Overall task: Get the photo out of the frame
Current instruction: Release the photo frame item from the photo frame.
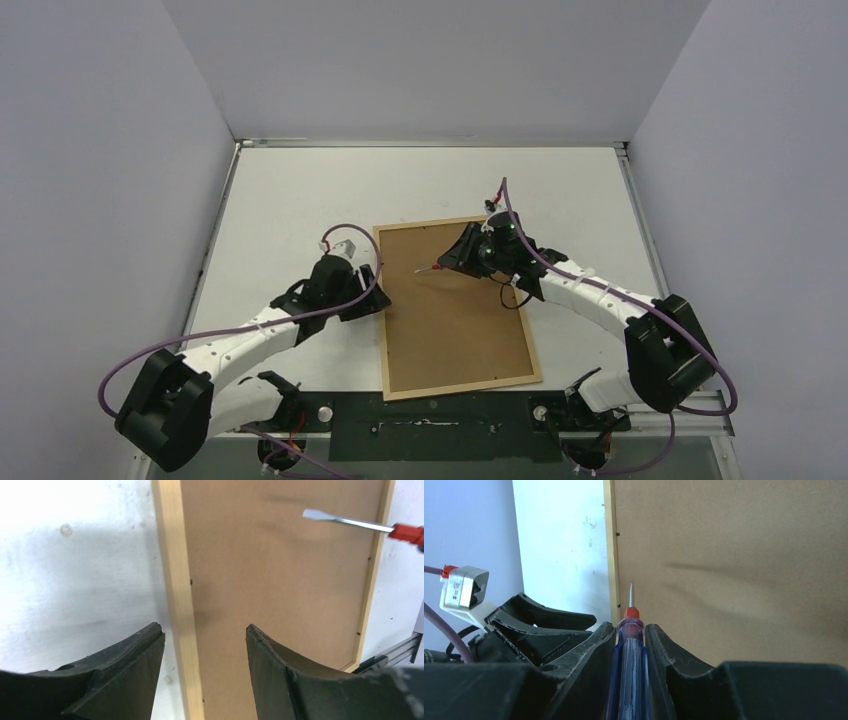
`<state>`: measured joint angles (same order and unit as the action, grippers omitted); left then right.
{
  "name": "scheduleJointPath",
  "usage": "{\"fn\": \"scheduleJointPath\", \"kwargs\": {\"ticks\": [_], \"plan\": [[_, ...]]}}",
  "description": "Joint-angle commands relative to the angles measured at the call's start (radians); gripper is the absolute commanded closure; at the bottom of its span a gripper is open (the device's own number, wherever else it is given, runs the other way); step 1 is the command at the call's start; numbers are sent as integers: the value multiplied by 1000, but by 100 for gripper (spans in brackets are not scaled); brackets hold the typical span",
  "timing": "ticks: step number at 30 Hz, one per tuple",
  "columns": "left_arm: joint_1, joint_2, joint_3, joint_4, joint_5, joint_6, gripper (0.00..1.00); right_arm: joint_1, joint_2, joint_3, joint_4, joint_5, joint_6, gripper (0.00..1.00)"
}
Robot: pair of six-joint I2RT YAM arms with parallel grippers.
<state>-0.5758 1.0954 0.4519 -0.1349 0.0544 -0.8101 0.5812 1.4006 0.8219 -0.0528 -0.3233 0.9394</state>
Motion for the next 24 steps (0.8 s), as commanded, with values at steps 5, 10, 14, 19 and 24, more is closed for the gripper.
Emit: {"fn": "scheduleJointPath", "kwargs": {"ticks": [5,10,14,19,24], "plan": [[22,154,194,-103,-37,25,41,-6,-6,-6,94,-23,23,100],[28,227,231,-125,-47,28,42,-7,19,17,99,-36,12,100],[28,276,231,-85,-47,31,43,-9,48,40,108,-48,7,100],[39,345,253,-32,-78,21,43,-14,60,50,110,-53,-2,100],[60,377,258,-2,-73,16,44,-17,77,42,134,-63,5,100]]}}
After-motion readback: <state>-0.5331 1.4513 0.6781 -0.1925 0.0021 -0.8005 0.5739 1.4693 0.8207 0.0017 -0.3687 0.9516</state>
